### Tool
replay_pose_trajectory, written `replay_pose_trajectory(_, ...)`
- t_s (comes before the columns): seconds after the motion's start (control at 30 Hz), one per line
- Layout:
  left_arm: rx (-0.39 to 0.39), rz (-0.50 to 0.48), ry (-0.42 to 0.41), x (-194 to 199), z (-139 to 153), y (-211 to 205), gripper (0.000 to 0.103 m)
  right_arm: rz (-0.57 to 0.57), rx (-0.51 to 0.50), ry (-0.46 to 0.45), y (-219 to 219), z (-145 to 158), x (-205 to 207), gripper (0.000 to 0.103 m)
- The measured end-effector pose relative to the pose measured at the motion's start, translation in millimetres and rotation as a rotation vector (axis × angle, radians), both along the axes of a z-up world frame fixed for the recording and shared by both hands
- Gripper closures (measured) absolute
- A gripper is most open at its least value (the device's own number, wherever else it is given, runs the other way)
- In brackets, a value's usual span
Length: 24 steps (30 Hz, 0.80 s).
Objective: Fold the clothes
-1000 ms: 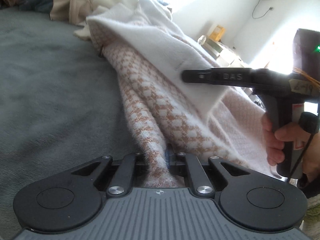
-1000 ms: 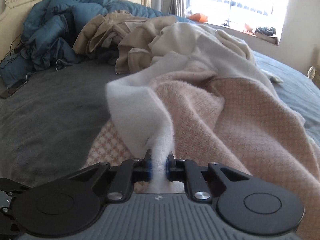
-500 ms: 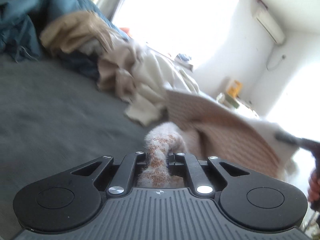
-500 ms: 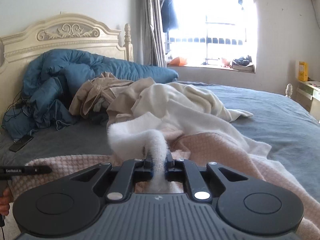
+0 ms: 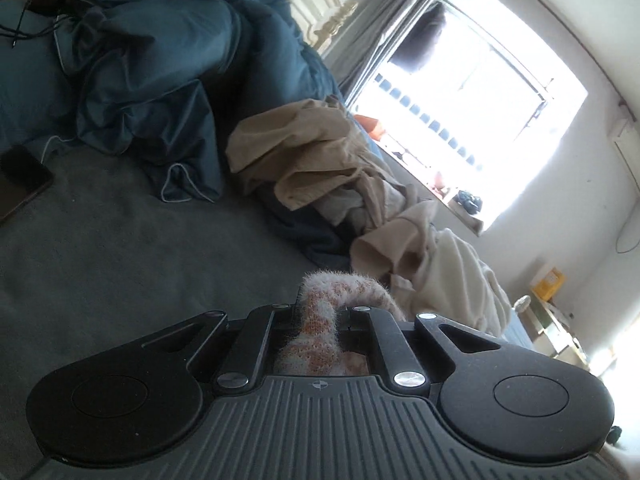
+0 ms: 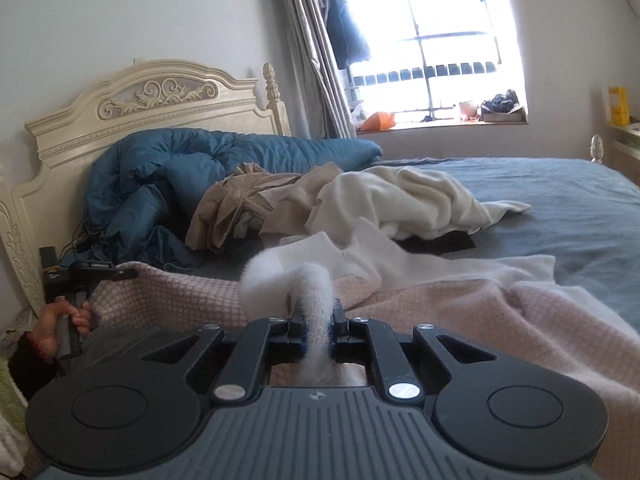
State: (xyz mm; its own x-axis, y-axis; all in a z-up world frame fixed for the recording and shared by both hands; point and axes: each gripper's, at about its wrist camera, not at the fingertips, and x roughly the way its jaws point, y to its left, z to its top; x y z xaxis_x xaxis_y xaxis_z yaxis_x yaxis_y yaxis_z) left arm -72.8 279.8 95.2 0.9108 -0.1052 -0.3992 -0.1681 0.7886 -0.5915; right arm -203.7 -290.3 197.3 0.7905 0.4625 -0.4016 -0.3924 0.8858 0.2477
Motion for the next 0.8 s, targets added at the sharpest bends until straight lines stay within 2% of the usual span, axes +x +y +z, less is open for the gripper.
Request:
replay_pose_trajectory(0.1,0.010,-0.019,0.092,20.1,-21.7,7.1,0.096,0.058,0.020,0.072,18.6,-22.7,-6.2,0.092)
replay_pose_trajectory(0.2,0.022,-0.041,0.186,39.7,-43.6,13.1,0.086,0.122,0.030,0.181,42.6,-59.6,-7.9,0.092)
replay_pose_trajectory(0.27,0.022,-0.040,0.206,41.2,-50.3,17.1,0.077,0.165,0.036,0.262,59.8,-89.5,-8.4,0.092)
replay_pose_trajectory(0.3,0.020,-0.038,0.214,40.3,-51.9,19.0,0.068,0.187,0.035,0.301,69.5,-104.9,-8.7,0.092)
replay_pose_trajectory(0.33,0.021,-0.030,0.222,38.2,-50.9,21.2,0.054,0.204,0.039,0.330,77.6,-117.3,-9.8,0.092)
replay_pose_trajectory(0.4,0.025,-0.009,0.240,33.3,-47.5,25.9,0.043,0.240,0.025,0.369,94.0,-137.8,-12.6,0.092)
replay_pose_trajectory(0.47,0.045,-0.015,0.237,27.2,-39.2,27.2,0.042,0.272,0.010,0.402,110.2,-156.5,-15.5,0.092)
replay_pose_trajectory(0.53,0.097,-0.028,0.207,12.3,-27.8,17.2,0.042,0.293,-0.010,0.397,124.0,-164.2,-18.9,0.089)
replay_pose_trajectory(0.63,0.178,-0.048,0.159,-11.3,-10.4,0.7,0.037,0.341,0.051,0.345,131.3,-161.4,-26.6,0.087)
replay_pose_trajectory(0.8,0.240,-0.233,0.044,-58.6,8.6,-40.9,0.028,0.385,0.144,0.284,146.7,-157.4,-26.4,0.084)
